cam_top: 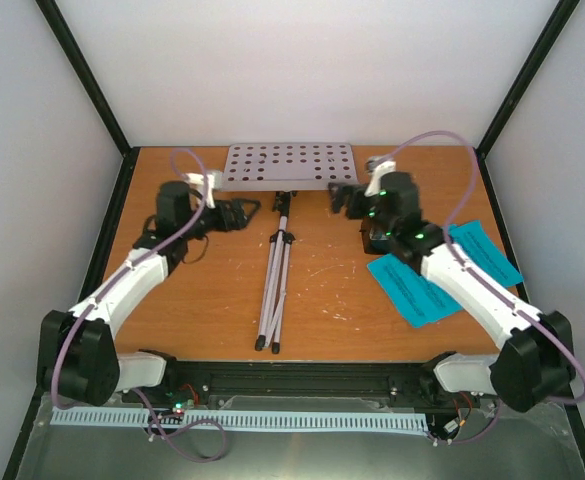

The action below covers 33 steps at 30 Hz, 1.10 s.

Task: Pack up the instrument practice props

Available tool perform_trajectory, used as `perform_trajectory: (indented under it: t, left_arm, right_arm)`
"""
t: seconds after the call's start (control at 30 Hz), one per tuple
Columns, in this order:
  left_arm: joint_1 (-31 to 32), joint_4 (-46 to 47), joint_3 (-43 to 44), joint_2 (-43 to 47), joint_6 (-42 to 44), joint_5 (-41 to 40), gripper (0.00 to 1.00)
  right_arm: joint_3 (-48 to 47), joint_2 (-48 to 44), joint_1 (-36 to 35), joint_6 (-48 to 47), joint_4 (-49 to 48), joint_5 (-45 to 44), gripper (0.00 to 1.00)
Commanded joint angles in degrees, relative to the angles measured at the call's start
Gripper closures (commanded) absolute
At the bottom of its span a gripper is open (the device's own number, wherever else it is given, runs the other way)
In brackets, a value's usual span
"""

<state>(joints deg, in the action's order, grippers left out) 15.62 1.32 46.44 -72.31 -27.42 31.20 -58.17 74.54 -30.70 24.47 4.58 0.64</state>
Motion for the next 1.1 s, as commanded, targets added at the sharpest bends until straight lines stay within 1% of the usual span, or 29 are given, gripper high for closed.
perform_trajectory:
  t: [0.0,0.07,0.13,0.2,0.27,0.33,0.4,0.5,0.63,0.7,0.87,0.97,1.07]
  left_arm:
    - [-10.3,-0.8,4.8,0.4,5.5,-1.7,0.01]
    - [-16.8,-0.3,4.5,1.4,4.6,-1.7,0.01]
    - [-24.2,0.3,3.5,2.2,2.8,-2.0,0.01]
    - [-31.3,3.3,0.6,3.4,0.9,-2.0,0.01]
    - [-38.1,8.3,-3.7,4.5,-2.2,-1.9,0.00]
    - [-43.4,14.4,-8.0,5.0,-4.9,-3.3,0.00]
    - [-44.4,18.4,-11.3,5.2,-3.2,-8.8,0.01]
    - [-44.4,28.5,-18.8,4.9,0.2,-16.0,0.01]
    - [-43.6,43.7,-26.9,2.3,7.8,-16.6,0.01]
    - [-43.3,49.3,-29.3,-0.5,10.2,-16.0,0.00]
    - [-42.4,53.9,-28.5,-6.7,12.0,-10.7,0.01]
    - [-41.4,55.8,-27.9,-8.7,13.4,-9.8,0.01]
    - [-39.9,58.4,-28.1,-10.1,13.9,-11.2,0.01]
  right_arm:
    - [0.2,-5.7,10.2,-10.5,2.9,-0.1,0.00]
    - [1.5,-9.0,15.9,-12.8,3.5,0.9,0.00]
    - [4.0,-12.3,23.5,-13.8,3.1,2.4,0.00]
    - [7.4,-15.9,30.1,-13.5,1.6,2.8,0.00]
    - [12.5,-18.8,34.6,-12.9,-1.9,1.3,0.00]
    - [19.0,-21.2,36.5,-13.2,-7.8,-0.2,0.00]
    - [24.9,-22.4,37.0,-14.3,-13.6,-2.2,0.00]
    - [32.7,-22.3,37.1,-15.9,-22.0,-4.3,0.00]
    - [43.9,-21.0,37.0,-19.4,-37.3,-3.5,0.00]
    - [47.0,-20.0,37.1,-20.4,-42.1,-2.2,0.00]
    - [50.7,-14.2,37.0,-22.4,-52.1,2.8,0.00]
    - [50.6,-10.7,37.0,-23.4,-55.4,4.3,0.00]
    - [50.3,-8.0,37.0,-24.1,-58.2,5.1,0.00]
